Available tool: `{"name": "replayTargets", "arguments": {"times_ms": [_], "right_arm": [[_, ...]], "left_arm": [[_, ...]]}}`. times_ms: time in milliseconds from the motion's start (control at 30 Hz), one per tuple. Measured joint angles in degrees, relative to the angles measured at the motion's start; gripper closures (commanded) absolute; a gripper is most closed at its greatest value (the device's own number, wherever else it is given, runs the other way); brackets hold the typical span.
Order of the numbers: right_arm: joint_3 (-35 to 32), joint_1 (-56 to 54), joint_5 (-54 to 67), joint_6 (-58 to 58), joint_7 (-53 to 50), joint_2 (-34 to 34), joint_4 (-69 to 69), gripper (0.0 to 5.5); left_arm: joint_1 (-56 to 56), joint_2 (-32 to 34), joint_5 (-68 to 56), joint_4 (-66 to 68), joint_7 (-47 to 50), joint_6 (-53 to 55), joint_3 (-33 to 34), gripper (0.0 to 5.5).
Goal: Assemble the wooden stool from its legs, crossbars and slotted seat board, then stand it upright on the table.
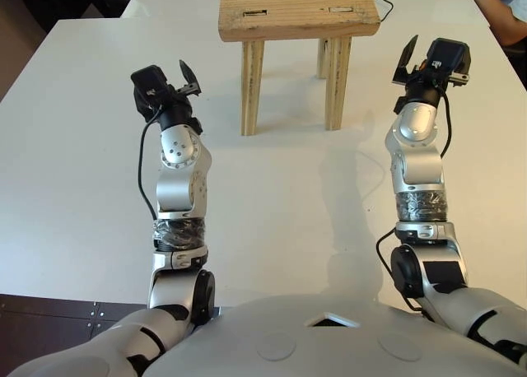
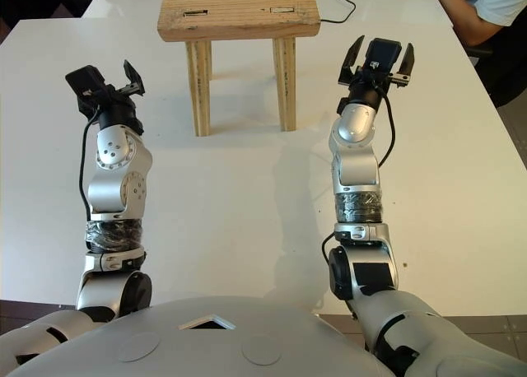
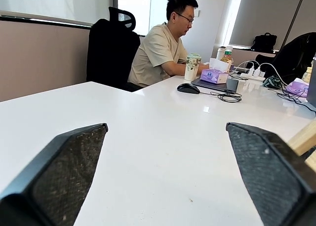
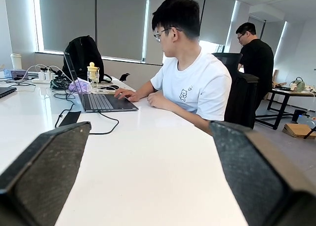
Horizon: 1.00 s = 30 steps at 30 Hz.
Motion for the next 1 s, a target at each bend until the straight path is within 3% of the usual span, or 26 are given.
{"name": "replayTargets", "arguments": {"times_ms": [667,1000], "right_arm": [[-0.3,0.7,-1.7,-0.1,-1.1,4.5,4.9,1.09],[-0.3,0.0,-3.0,0.6,-3.6,7.7,7.2,1.09]], "left_arm": [[-5.3,-2.9,2.6,10.6,-1.4,-3.0,2.8,1.31],[-13.6,1.2,7.4,19.2,2.6,-1.2,5.1,1.31]]}}
